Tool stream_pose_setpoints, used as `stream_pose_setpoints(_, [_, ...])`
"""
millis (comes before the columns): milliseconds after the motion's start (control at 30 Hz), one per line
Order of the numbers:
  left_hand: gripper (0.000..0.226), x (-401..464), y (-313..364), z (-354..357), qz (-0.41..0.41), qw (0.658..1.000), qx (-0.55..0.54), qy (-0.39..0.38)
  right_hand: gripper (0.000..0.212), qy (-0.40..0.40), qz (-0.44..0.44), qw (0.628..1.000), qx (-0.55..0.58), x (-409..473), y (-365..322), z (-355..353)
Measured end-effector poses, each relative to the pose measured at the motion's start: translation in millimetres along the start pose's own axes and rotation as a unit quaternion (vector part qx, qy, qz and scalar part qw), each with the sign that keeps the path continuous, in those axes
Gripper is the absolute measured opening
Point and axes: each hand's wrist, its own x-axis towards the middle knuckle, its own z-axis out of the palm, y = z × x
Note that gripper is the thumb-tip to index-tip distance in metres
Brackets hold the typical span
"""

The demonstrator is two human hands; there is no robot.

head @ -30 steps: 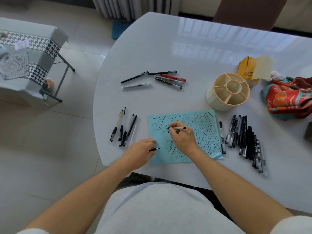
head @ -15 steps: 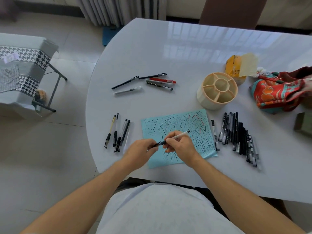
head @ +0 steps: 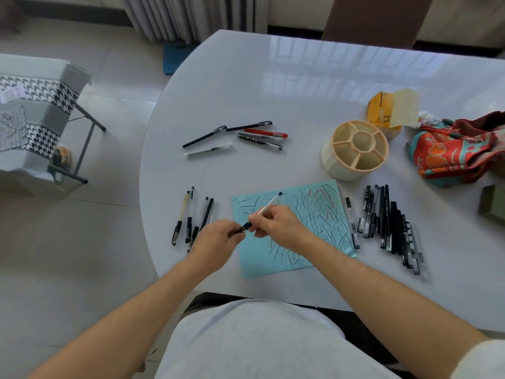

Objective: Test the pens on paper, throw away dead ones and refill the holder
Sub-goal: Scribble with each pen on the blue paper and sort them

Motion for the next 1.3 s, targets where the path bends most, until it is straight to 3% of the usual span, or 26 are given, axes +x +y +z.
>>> stream_pose_setpoints(100, [0.009,2.4,-21.3,-17.7,-0.082,0.994,-0.035,0.069,0.043,0.055,-0.018,0.998,-0.034,38.4,-25.6,-11.7])
stream_pose_setpoints(233, [0.024,-6.7,-63.3,-29.9,-0.184,0.978,-0.051,0.082,0.027,0.233,-0.071,0.944,-0.221,98.3,-55.3,-40.1])
stream_pose_setpoints(400, [0.007,-19.4,-96.9,-31.1,-0.238,0.966,-0.03,0.096,0.035,0.23,-0.103,0.88,-0.402,158.0,-72.2,-55.7])
stream_pose_setpoints(567, [0.024,-18.3,-105.5,-28.4,-0.252,0.964,-0.02,0.079,0.038,0.206,-0.085,0.807,-0.547,180.5,-65.1,-55.9])
stream_pose_setpoints(633, [0.028,-17.4,-105.5,-28.6,-0.252,0.965,-0.013,0.072,0.037,0.189,-0.081,0.8,-0.563,179.0,-63.5,-54.1])
stream_pose_setpoints(767, [0.029,-12.3,-99.8,-31.1,-0.231,0.969,0.008,0.086,0.034,0.198,-0.078,0.868,-0.449,155.3,-63.4,-48.9])
stream_pose_setpoints(900, [0.016,-4.9,-79.4,-28.7,-0.161,0.98,-0.008,0.117,0.012,0.223,-0.045,0.963,-0.143,99.7,-47.8,-40.1])
stream_pose_setpoints(1033, [0.019,7.1,-45.0,-17.4,-0.083,0.991,-0.053,0.09,0.006,0.169,-0.007,0.985,0.036,39.8,-13.1,-30.0])
stream_pose_setpoints(1167, [0.034,15.8,-3.7,-0.8,-0.006,0.994,-0.086,-0.065,0.016,0.104,-0.001,0.982,0.158,-11.6,13.9,-17.0])
stream_pose_setpoints(1233, [0.019,15.2,10.6,9.6,0.014,0.988,-0.06,-0.138,0.012,0.085,-0.003,0.977,0.195,-29.7,24.1,-13.2])
stream_pose_setpoints(1300, [0.021,13.1,19.1,16.9,0.033,0.988,-0.024,-0.152,0.014,0.081,-0.005,0.977,0.199,-41.6,34.9,-10.4])
